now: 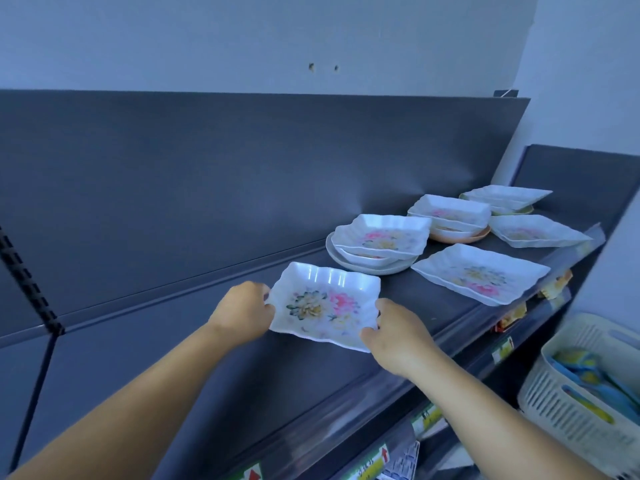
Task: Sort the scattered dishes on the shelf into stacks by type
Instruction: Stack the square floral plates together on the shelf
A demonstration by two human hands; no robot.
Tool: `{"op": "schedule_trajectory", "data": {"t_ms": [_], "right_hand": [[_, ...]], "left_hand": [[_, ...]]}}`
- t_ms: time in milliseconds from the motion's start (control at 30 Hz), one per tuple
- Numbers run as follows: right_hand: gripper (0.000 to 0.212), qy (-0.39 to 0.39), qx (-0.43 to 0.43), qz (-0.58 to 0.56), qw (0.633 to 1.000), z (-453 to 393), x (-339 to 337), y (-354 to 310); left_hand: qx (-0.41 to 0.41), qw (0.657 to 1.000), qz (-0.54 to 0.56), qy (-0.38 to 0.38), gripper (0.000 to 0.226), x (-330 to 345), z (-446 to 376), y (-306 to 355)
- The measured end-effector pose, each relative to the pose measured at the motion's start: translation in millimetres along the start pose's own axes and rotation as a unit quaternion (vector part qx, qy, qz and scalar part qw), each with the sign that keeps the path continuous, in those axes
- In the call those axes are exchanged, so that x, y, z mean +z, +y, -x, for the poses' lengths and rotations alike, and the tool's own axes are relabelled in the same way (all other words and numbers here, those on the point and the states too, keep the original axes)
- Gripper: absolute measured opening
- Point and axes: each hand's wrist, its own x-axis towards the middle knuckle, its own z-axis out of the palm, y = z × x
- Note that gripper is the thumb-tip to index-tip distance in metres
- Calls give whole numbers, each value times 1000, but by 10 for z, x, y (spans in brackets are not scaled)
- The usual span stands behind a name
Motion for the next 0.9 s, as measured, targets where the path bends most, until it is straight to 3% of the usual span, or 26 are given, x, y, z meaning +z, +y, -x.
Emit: {"op": "schedule_trajectory", "data": {"t_ms": [33,100,167,400,600,900], "right_hand": [[5,-2,-1,-6,1000,8,-11,-15],[30,1,-12,-23,1000,24,-55,-36],[39,12,-29,-20,999,39,-129,-70],[26,84,-55,-46,994,-140,-551,-82],[36,130,-45,-78,987,-612,-1042,103],[31,107,-71,-92,987,-1624,-1665,492]], "left_hand": [[3,1000,13,7,28,-36,-7,-16],[3,999,33,27,22,-121,-23,-43],[-3,998,40,40,16,-215,-31,-40],[2,993,120,10,9,-420,-50,252],[-9,977,214,-8,32,-287,-217,711],[-59,952,298,17,23,112,-632,1550]]}}
